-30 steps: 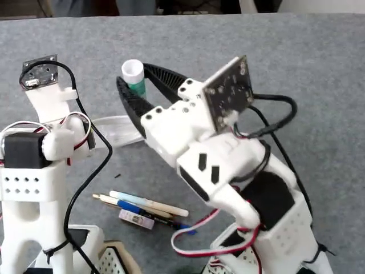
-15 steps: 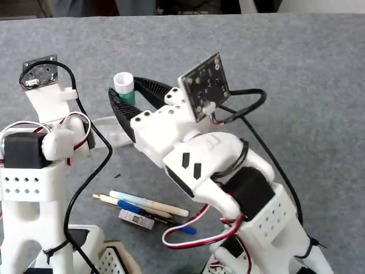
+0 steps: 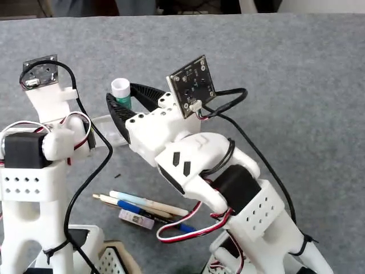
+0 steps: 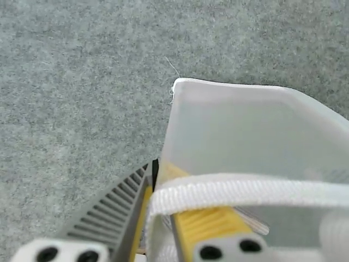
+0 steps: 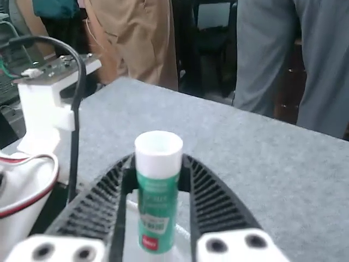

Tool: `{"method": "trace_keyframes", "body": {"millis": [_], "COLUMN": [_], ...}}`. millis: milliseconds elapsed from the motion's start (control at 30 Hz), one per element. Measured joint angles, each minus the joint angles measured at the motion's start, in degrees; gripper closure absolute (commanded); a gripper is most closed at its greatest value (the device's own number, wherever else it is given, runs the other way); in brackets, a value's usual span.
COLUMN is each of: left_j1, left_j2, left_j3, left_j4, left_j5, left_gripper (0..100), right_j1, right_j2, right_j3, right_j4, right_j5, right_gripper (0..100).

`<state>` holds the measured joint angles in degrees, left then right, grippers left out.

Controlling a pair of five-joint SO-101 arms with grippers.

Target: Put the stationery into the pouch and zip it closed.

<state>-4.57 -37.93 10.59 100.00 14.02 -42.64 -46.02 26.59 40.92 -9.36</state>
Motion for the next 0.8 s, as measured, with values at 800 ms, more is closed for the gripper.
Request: {"method": "trace_keyframes", "body": {"millis": [800], "left_j1": [0.0], "left_j2": [0.1], "left_j3": [0.0], "left_j4": [-0.2], "left_j5": [0.0], "left_gripper": [97], "right_j1": [-1.7], "right_j2": [0.0], "right_j3": [-6.2], "right_j4": [8.4], "right_j5": [15.4], "right_gripper": [89.0]}}
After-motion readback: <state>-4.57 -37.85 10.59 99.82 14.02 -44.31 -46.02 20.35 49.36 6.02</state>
